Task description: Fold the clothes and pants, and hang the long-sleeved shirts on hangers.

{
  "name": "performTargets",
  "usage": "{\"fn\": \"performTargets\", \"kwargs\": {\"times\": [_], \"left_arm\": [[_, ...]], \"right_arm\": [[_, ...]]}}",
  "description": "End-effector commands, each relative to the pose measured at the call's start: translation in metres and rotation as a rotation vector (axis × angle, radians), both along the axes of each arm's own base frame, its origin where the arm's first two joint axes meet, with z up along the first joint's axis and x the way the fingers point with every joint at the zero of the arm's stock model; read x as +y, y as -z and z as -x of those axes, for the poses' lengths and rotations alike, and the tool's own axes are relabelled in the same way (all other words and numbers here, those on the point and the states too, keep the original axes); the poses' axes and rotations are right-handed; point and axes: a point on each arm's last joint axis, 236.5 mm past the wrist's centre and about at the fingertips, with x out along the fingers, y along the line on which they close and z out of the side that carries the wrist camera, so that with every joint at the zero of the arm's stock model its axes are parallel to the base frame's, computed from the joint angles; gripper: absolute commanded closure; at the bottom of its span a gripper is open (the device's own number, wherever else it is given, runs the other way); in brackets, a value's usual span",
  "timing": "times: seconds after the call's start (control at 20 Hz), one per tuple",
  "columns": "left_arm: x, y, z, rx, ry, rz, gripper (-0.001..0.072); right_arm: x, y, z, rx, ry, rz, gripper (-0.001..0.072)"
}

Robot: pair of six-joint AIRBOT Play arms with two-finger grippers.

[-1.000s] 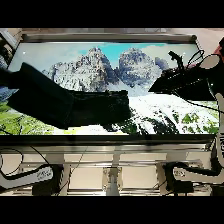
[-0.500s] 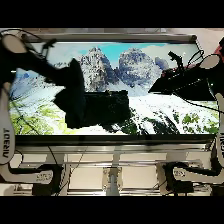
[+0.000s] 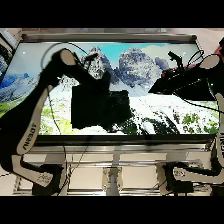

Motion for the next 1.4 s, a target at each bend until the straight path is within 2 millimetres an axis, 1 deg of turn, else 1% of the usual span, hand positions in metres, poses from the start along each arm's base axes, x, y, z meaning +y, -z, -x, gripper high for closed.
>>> {"fn": "performTargets", "kwargs": {"times": [0.0, 0.05, 0.1, 0.15, 0.2, 0.3, 0.35, 0.4, 0.45, 0.5, 0.55, 0.6, 0.65, 0.7, 0.8, 0.9, 1.0, 1.05, 1.1, 1.15, 1.25, 1.35], "left_arm": [[-0.045, 0.016, 0.006, 0.026, 0.022, 0.066, 0.066], [-0.052, 0.02, 0.005, 0.028, 0.02, 0.077, 0.0593], [-0.057, 0.023, 0.005, 0.026, 0.017, 0.085, 0.0404], [-0.061, 0.024, 0.003, 0.022, 0.013, 0.092, 0.0254], [-0.065, 0.022, 0.002, 0.022, 0.007, 0.109, 0.022], [-0.077, 0.011, 0.004, 0.007, 0.041, 0.183, 0.022], [-0.084, 0.004, 0.004, -0.003, 0.052, 0.226, 0.022], [-0.089, -0.001, 0.003, -0.015, 0.057, 0.255, 0.022], [-0.09, -0.003, 0.002, -0.026, 0.059, 0.261, 0.022], [-0.086, -0.001, -0.001, -0.035, 0.063, 0.252, 0.022], [-0.077, 0.004, -0.006, -0.048, 0.061, 0.221, 0.022], [-0.064, 0.009, -0.01, -0.057, 0.058, 0.18, 0.0221], [-0.048, 0.015, -0.013, -0.064, 0.061, 0.127, 0.0221], [-0.031, 0.021, -0.015, -0.061, 0.058, 0.07, 0.0221], [0.016, 0.033, -0.019, -0.056, 0.04, -0.09, 0.0221], [0.072, 0.037, -0.022, -0.074, 0.025, -0.289, 0.0221], [0.132, 0.032, -0.028, -0.121, -0.024, -0.499, 0.0222], [0.156, 0.028, -0.028, -0.142, -0.042, -0.573, 0.0222], [0.175, 0.028, -0.023, -0.145, -0.062, -0.61, 0.0222], [0.188, 0.031, -0.016, -0.132, -0.085, -0.611, 0.0222], [0.211, 0.045, 0.005, -0.095, -0.134, -0.593, 0.0222], [0.228, 0.063, 0.03, -0.063, -0.182, -0.569, 0.0221]], "right_arm": [[0.0, -0.001, 0.0, -0.005, -0.006, 0.001, 0.0265], [0.0, -0.001, 0.0, -0.006, -0.006, 0.001, 0.0265], [0.0, -0.001, 0.0, -0.008, -0.009, 0.001, 0.0265], [0.0, -0.001, 0.0, -0.01, -0.012, 0.002, 0.0264], [0.0, -0.001, 0.0, -0.011, -0.012, 0.002, 0.0264], [0.0, -0.001, -0.002, -0.02, -0.014, 0.003, 0.0255], [0.0, -0.001, -0.003, -0.024, -0.01, 0.003, 0.0239], [0.0, -0.001, -0.005, -0.033, -0.003, 0.004, 0.0183], [0.0, -0.001, -0.006, -0.035, -0.002, 0.004, 0.0151], [0.0, -0.001, -0.006, -0.037, -0.005, 0.004, 0.015], [0.0, 0.001, -0.007, -0.045, -0.02, 0.007, 0.0131], [0.002, 0.004, -0.01, -0.065, -0.041, 0.015, 0.0071], [0.007, 0.009, -0.015, -0.086, -0.055, 0.017, 0.004], [0.014, 0.016, -0.021, -0.102, -0.067, 0.02, 0.004], [0.037, 0.04, -0.03, -0.109, -0.125, 0.022, 0.0039], [0.06, 0.074, -0.036, -0.087, -0.178, 0.028, 0.0039], [0.075, 0.111, -0.037, -0.04, -0.211, 0.03, 0.0039], [0.082, 0.128, -0.035, -0.009, -0.235, 0.019, 0.0039], [0.091, 0.139, -0.032, 0.01, -0.261, -0.014, 0.0039], [0.102, 0.146, -0.03, 0.024, -0.277, -0.059, 0.0039], [0.117, 0.155, -0.029, 0.033, -0.293, -0.113, 0.0039], [0.126, 0.164, -0.027, 0.026, -0.315, -0.111, 0.0039]]}}
